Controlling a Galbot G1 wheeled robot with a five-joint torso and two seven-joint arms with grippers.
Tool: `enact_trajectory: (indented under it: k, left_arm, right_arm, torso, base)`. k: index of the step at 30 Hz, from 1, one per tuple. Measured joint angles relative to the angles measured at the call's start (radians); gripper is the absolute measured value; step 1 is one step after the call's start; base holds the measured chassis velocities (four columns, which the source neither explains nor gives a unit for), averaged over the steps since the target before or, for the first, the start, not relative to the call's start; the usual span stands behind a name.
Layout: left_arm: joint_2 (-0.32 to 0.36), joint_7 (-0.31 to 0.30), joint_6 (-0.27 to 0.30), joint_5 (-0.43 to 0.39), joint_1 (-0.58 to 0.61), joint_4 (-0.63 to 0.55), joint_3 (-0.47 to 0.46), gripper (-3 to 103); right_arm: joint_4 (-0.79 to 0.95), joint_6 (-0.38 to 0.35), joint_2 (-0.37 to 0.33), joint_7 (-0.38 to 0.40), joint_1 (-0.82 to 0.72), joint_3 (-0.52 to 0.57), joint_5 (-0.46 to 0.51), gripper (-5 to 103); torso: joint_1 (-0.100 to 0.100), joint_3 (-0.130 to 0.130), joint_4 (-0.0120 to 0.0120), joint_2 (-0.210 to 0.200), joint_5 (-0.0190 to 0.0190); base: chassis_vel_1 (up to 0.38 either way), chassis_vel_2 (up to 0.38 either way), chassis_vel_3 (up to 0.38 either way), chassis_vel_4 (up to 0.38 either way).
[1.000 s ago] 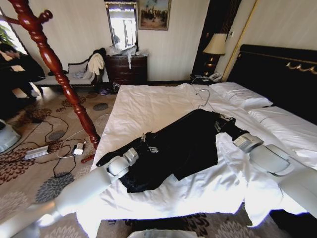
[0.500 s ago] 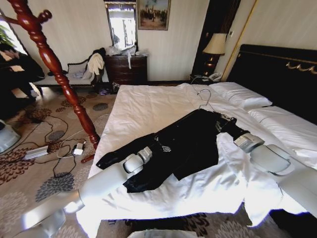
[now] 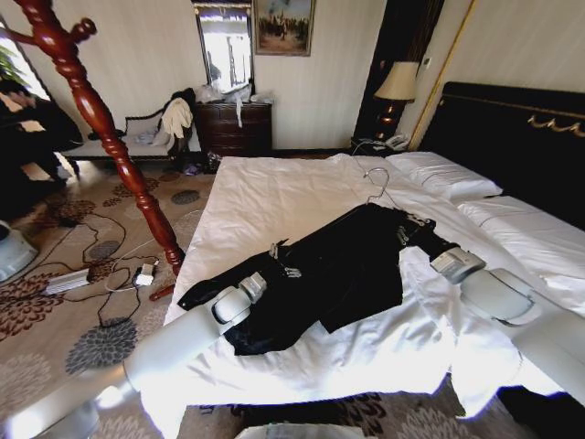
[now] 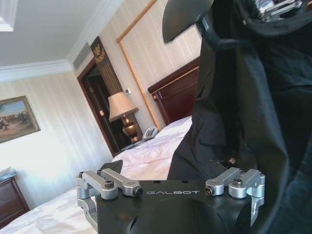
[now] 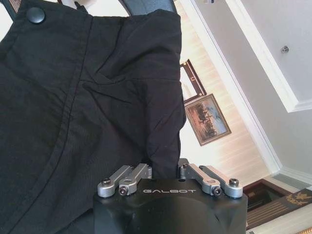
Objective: Pick up the clothes from the bed and hang them on the clothes hanger.
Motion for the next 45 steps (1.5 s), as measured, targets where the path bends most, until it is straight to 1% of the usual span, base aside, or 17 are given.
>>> enact_trajectory:
  k: [3,4,8,11,19,22,24,25,36,42,43,44,45]
  left_arm:
    - [-0.046,-0.005,0.001,0.001,-0.041,0.043,0.027,100]
    - [-0.046,-0.005,0.001,0.001,-0.041,0.043,0.027,100]
    - [-0.091,-0.006,0.002,-0.002,-0.092,0.088,0.075,100]
    - [-0.103,-0.005,0.003,0.001,-0.108,0.098,0.100,100]
    - [-0.091,-0.003,0.003,0.012,-0.099,0.079,0.147,100]
    - [-0.087,-0.003,0.003,0.037,-0.082,0.071,0.156,100]
    - [-0.088,-0.003,0.003,0.052,-0.074,0.074,0.157,100]
    - [-0.098,-0.005,0.002,0.068,-0.080,0.094,0.153,100]
    - [-0.146,-0.014,-0.001,0.073,-0.115,0.155,0.139,100]
    - [-0.142,-0.021,-0.001,0.077,-0.105,0.154,0.138,100]
    - [-0.138,-0.022,-0.001,0.080,-0.101,0.150,0.136,102]
    - [-0.134,-0.023,-0.001,0.085,-0.098,0.149,0.133,100]
    - [-0.130,-0.025,-0.001,0.092,-0.096,0.149,0.130,100]
  right_arm:
    - [0.004,0.000,0.000,0.000,0.000,-0.001,0.000,19]
    - [0.004,0.000,0.000,0.000,0.000,-0.001,0.000,19]
    - [0.009,0.000,-0.007,0.000,0.005,0.000,0.003,19]
    - [0.009,0.000,-0.010,0.000,0.007,0.002,0.004,19]
    - [0.010,0.000,-0.012,0.000,0.008,0.007,0.007,19]
    - [0.013,0.000,-0.009,0.000,0.006,0.007,0.007,19]
    - [0.014,-0.001,-0.006,0.000,0.004,0.007,0.007,19]
    - [0.018,-0.001,-0.004,0.000,0.002,0.006,0.007,19]
    - [0.026,-0.004,-0.005,0.000,-0.001,0.007,0.010,19]
    - [0.024,-0.004,-0.004,0.001,0.001,0.008,0.011,19]
    - [0.023,-0.004,-0.004,0.001,0.001,0.008,0.011,19]
    - [0.023,-0.004,-0.003,0.001,0.001,0.008,0.011,19]
    - [0.022,-0.004,-0.002,0.001,0.001,0.008,0.011,19]
  torso:
    - [0.000,0.000,-0.0005,0.000,0.0001]
    - [0.000,0.000,-0.0005,0.000,0.0001]
    - [0.000,0.000,-0.0003,0.000,0.0001]
    - [0.000,0.000,-0.0003,0.000,0.0002]
    - [0.000,0.000,0.0000,0.000,0.0002]
    - [0.000,0.000,0.0000,0.000,0.0002]
    - [0.000,0.000,0.0000,0.000,0.0002]
    - [0.000,0.000,-0.0001,0.000,0.0001]
    - [0.000,0.000,-0.0002,0.000,0.0002]
    - [0.000,0.000,-0.0002,0.000,0.0001]
    - [0.000,0.000,-0.0001,0.000,0.0002]
    - [0.000,0.000,-0.0001,0.000,0.0001]
    - [0.000,0.000,-0.0001,0.000,0.0001]
  base:
    - [0.000,0.000,0.000,0.000]
    - [0.000,0.000,0.000,0.000]
    - [0.000,0.000,0.000,0.000]
    - [0.000,0.000,0.000,0.000]
    - [0.000,0.000,0.000,0.000]
    - [0.000,0.000,0.000,0.000]
    - [0.000,0.000,0.000,0.000]
    - [0.000,0.000,0.000,0.000]
    - [0.000,0.000,0.000,0.000]
    - [0.000,0.000,0.000,0.000]
    - [0.000,0.000,0.000,0.000]
    - [0.000,0.000,0.000,0.000]
    - [0.000,0.000,0.000,0.000]
